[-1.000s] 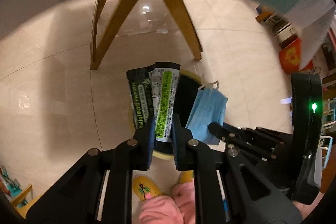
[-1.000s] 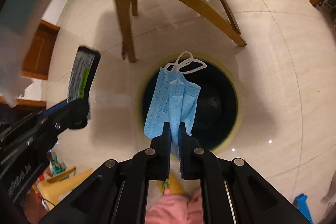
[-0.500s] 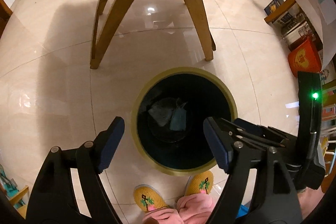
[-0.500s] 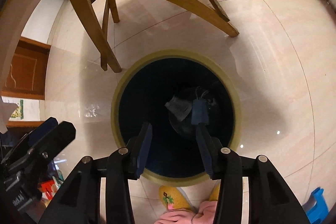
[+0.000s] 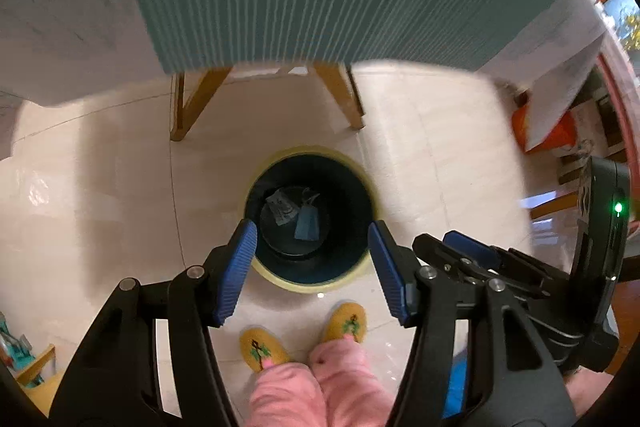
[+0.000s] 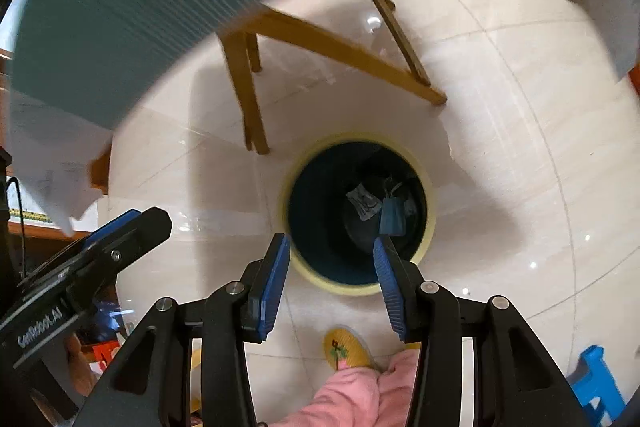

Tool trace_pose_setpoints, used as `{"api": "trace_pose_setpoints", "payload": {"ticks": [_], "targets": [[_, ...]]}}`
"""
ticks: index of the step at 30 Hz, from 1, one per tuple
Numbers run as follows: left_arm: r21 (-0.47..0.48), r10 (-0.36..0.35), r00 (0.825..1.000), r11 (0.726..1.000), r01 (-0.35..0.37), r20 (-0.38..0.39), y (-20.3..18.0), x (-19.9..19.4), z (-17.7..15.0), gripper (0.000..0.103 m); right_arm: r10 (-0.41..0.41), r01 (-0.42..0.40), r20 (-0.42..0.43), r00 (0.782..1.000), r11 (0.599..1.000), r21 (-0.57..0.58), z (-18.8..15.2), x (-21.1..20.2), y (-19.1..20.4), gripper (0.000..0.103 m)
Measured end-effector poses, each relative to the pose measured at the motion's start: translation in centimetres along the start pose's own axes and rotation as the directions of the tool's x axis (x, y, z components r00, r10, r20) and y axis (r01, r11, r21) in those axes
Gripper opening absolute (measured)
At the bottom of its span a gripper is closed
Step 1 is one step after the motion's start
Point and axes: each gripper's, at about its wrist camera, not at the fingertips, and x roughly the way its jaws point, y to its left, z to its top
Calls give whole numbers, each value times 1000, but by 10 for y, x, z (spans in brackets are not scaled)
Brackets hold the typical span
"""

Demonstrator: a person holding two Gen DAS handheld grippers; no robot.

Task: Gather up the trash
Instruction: 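Open both tools to drop the wrappers and masks into the bin, then raise both tools back toward the table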

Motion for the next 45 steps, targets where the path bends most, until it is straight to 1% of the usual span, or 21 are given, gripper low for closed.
{"api": "trace_pose_setpoints", "payload": {"ticks": [4,6,8,10,12,13,15,18,20,22,24,28,31,33,35,37,40,43,45], "targets": [[-7,-23,1000,1000,23,20,-9,-61,8,55,4,-4,27,1000,1000,-6,3,-63,23,44],[3,-24,999,1000,24,39,-15,-96,12,55,6,-5,47,999,1000,-18,5,-95,36,44],[32,-23,999,999,21,39,-22,-128,16,55,10,-8,73,997,1000,-30,6,-129,51,44],[66,-9,999,998,7,31,-29,-152,20,55,18,-14,105,994,999,-41,7,-163,66,44],[107,14,999,994,-20,51,-36,-181,25,55,13,-5,144,990,998,-60,9,-195,82,45],[120,27,997,992,-35,74,-39,-197,28,55,12,-1,159,987,998,-66,10,-208,89,45],[124,40,994,991,-53,104,-44,-221,29,55,13,2,203,979,997,-72,11,-238,102,47],[130,41,989,990,-60,144,-46,-256,40,55,26,-5,261,965,997,-79,13,-277,120,48],[140,61,978,986,-89,198,-47,-280,51,55,27,1,305,952,996,-92,16,-300,132,49],[147,73,968,983,-110,240,-48,-293,59,55,29,9,346,938,994,-108,20,-317,139,50],[154,69,961,982,-113,267,-46,-309,73,55,28,19,381,924,993,-120,25,-337,144,51],[142,40,962,986,-81,271,-41,-319,100,55,16,50,427,904,989,-142,44,-363,152,52],[125,30,964,990,-65,264,-42,-314,121,55,7,67,454,891,987,-148,62,-373,150,55],[109,15,968,993,-44,250,-43,-305,138,55,7,69,463,887,987,-147,78,-376,144,59],[97,8,971,995,-32,238,-47,-294,152,55,6,72,467,884,986,-149,98,-374,136,69],[85,11,975,996,-30,220,-52,-277,172,55,8,75,468,884,985,-158,120,-370,128,70],[69,18,980,997,-32,200,-59,-253,197,55,17,77,458,889,979,-186,160,-360,114,71],[33,32,985,999,-38,169,-67,-220,229,55,34,70,426,904,972,-227,209,-344,102,71],[-10,41,991,999,-40,130,-69,-193,252,55,40,68,393,918,964,-257,246,-331,93,71]]}}
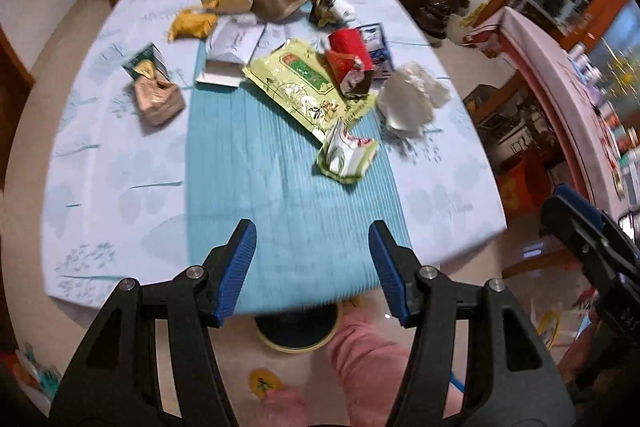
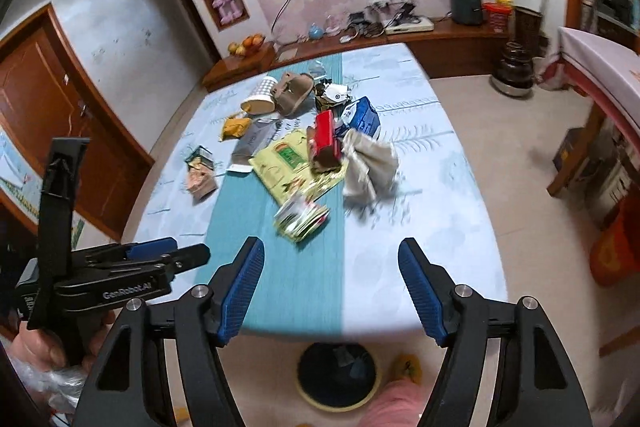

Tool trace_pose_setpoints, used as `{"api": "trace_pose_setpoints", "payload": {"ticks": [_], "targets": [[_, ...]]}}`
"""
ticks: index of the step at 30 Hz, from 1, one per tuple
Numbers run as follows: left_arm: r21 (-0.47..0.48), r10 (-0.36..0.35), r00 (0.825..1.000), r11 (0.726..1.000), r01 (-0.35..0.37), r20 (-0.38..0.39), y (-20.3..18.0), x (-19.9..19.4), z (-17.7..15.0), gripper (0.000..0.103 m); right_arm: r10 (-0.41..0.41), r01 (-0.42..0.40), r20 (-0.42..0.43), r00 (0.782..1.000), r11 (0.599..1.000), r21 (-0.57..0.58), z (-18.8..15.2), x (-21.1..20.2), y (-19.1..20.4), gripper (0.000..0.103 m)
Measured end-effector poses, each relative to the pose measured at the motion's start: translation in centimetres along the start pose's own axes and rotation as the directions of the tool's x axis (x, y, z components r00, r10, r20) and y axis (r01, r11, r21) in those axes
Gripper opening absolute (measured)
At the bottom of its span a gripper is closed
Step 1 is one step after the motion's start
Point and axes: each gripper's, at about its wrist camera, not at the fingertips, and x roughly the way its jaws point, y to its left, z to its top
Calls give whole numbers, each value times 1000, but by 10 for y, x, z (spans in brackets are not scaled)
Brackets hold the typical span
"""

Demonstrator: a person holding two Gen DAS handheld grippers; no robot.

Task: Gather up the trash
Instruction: 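Raise both tools back toward the table, then grasp the white-and-red snack packet with the left tool while the right tool grasps the white tissue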

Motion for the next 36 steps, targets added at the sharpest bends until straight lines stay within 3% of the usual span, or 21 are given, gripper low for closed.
{"api": "trace_pose_setpoints", "payload": {"ticks": [4,10,13,21,27,32,34,36], "targets": [[-74,21,998,997,-26,-66,-1,49,29,55,25,-27,-49,999,998,-50,41,46,-26,71],[-174,44,992,983,-63,-115,0,97,55,55,52,-74,-130,990,983,-170,90,113,-47,80],[-206,50,990,976,-77,-134,4,113,61,55,63,-101,-168,984,968,-231,103,145,-45,85],[-224,51,981,970,-93,-187,5,149,67,55,50,-135,-264,963,938,-318,107,215,-34,84],[-238,30,982,968,-75,-187,6,156,70,53,26,-142,-318,948,926,-349,105,238,-33,51],[-202,16,979,978,-57,-203,-6,159,73,33,34,-154,-345,938,932,-327,106,245,-43,36],[-187,12,977,981,-52,-212,-12,160,72,16,38,-155,-344,938,934,-322,106,246,-45,33],[-169,8,975,985,-46,-222,-18,161,71,10,46,-161,-344,938,935,-316,106,245,-47,31]]}}
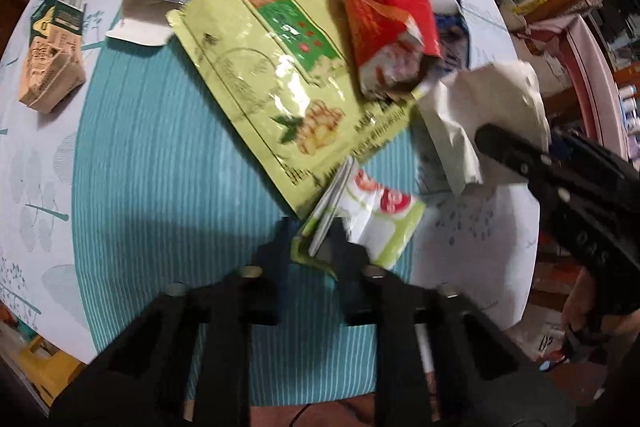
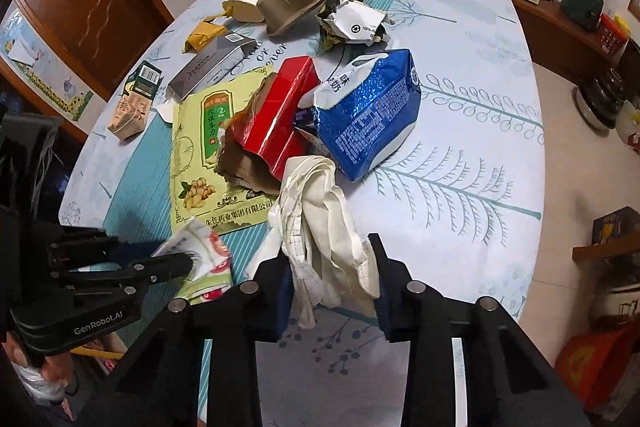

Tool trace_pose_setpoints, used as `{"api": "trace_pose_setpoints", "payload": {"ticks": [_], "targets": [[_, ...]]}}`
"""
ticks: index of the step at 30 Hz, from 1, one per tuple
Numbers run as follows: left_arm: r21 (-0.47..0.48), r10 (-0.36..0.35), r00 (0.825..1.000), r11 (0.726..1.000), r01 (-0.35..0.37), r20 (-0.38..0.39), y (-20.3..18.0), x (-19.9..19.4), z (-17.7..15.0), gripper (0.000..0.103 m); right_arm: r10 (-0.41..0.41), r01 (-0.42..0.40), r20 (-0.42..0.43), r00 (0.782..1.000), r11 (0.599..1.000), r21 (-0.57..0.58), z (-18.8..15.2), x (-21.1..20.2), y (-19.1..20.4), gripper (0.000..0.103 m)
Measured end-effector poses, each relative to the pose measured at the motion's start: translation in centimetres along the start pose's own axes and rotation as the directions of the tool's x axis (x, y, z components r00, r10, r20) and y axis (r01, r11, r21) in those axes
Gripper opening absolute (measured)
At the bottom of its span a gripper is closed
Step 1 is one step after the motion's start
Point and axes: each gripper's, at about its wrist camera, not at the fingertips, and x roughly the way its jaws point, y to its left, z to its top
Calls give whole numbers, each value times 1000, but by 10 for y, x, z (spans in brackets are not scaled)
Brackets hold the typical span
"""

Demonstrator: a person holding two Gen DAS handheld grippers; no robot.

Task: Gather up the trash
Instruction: 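Grasp the white-and-red snack packet with the left tool while the right tool grasps the white tissue, then carry the packet and tissue in both tools over the black bin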

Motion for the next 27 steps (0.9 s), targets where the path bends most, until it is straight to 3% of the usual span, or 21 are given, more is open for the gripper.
{"api": "trace_pose_setpoints", "payload": {"ticks": [4,16,27], "targets": [[30,13,1000,999,-14,15,-8,-5,-2,3,8,-8,11,1000,1000,9,-7,-4,-1,27],[64,23,996,998,-29,88,-29,-48,-19,1,56,-58,53,997,998,35,-31,-36,14,24],[79,37,972,995,-57,234,14,-139,-70,1,79,-80,113,990,997,9,-49,-94,65,24]]}}
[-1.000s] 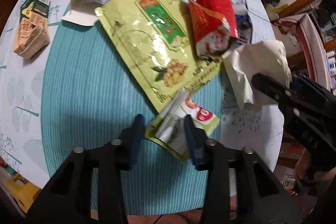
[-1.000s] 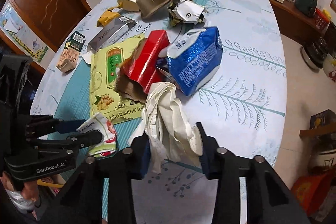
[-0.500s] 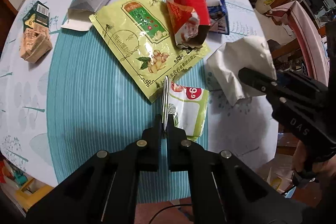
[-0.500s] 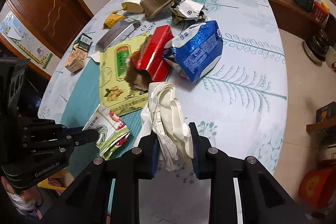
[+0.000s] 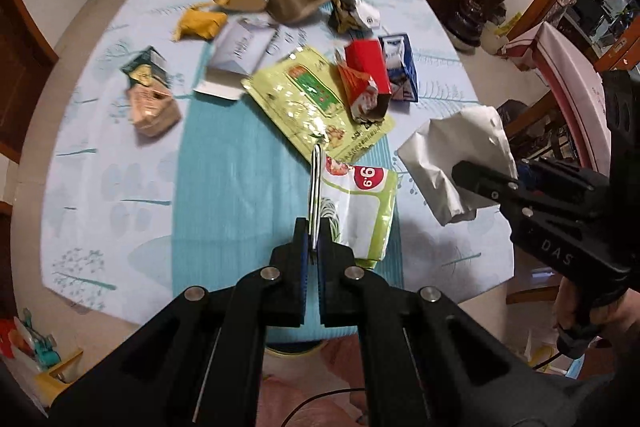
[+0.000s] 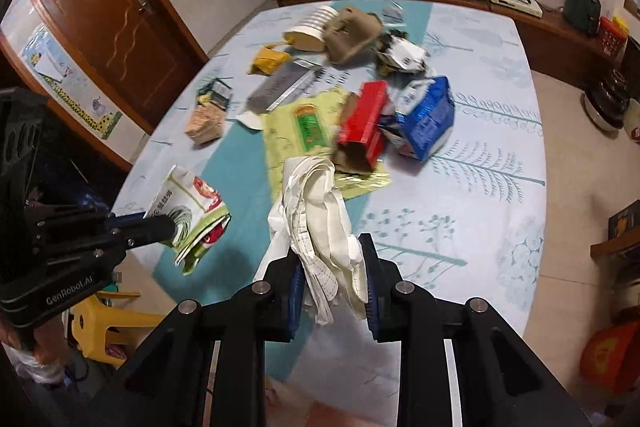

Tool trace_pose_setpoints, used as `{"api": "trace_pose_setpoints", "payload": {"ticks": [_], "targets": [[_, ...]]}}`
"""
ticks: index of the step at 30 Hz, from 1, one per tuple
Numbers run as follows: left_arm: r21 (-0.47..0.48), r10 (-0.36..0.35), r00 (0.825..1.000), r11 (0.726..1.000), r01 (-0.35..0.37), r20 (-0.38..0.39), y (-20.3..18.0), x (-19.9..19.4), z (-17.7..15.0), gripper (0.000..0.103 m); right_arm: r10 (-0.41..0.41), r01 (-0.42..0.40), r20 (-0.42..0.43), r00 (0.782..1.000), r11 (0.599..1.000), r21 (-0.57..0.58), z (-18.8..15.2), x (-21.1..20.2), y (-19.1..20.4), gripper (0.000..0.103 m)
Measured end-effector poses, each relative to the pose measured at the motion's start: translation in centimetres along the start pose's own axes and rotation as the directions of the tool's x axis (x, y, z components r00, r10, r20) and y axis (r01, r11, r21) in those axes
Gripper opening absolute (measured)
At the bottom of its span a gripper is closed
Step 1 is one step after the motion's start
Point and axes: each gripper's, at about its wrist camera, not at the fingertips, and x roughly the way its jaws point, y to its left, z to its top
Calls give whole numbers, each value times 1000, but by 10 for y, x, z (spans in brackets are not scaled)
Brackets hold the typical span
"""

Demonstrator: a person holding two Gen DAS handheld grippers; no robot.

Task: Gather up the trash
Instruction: 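Carry the packet and tissue in both tools over the black bin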

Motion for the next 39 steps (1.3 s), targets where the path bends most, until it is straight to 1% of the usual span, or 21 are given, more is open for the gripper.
{"api": "trace_pose_setpoints", "payload": {"ticks": [5,9,11,14,22,25,28,32,35,39], "targets": [[34,-5,998,999,3,57,17,-32,-18,1,-16,16,45,999,1000,12,-14,-24,38,24],[110,-14,995,994,3,103,30,-59,-37,1,-53,49,90,995,998,46,-35,-42,70,24],[158,-18,993,987,-1,120,37,-72,-50,1,-75,65,112,991,994,85,-51,-53,86,24],[198,-37,990,980,9,137,49,-88,-69,1,-104,84,138,985,986,145,-78,-66,111,24],[270,-121,982,960,78,145,80,-118,-135,1,-189,147,153,970,957,250,-160,-87,185,24],[294,-141,981,951,97,132,89,-124,-163,1,-217,169,143,966,942,290,-193,-91,204,24],[307,-154,982,945,113,112,94,-122,-191,1,-236,190,113,965,929,318,-226,-93,220,24],[284,-177,984,946,158,39,99,-106,-226,1,-251,221,49,967,917,332,-262,-91,230,24],[262,-177,984,949,173,-9,99,-90,-246,1,-250,233,8,968,911,340,-284,-85,227,24],[221,-161,984,959,175,-80,95,-59,-265,1,-213,215,-47,976,897,385,-308,-64,209,24]]}}
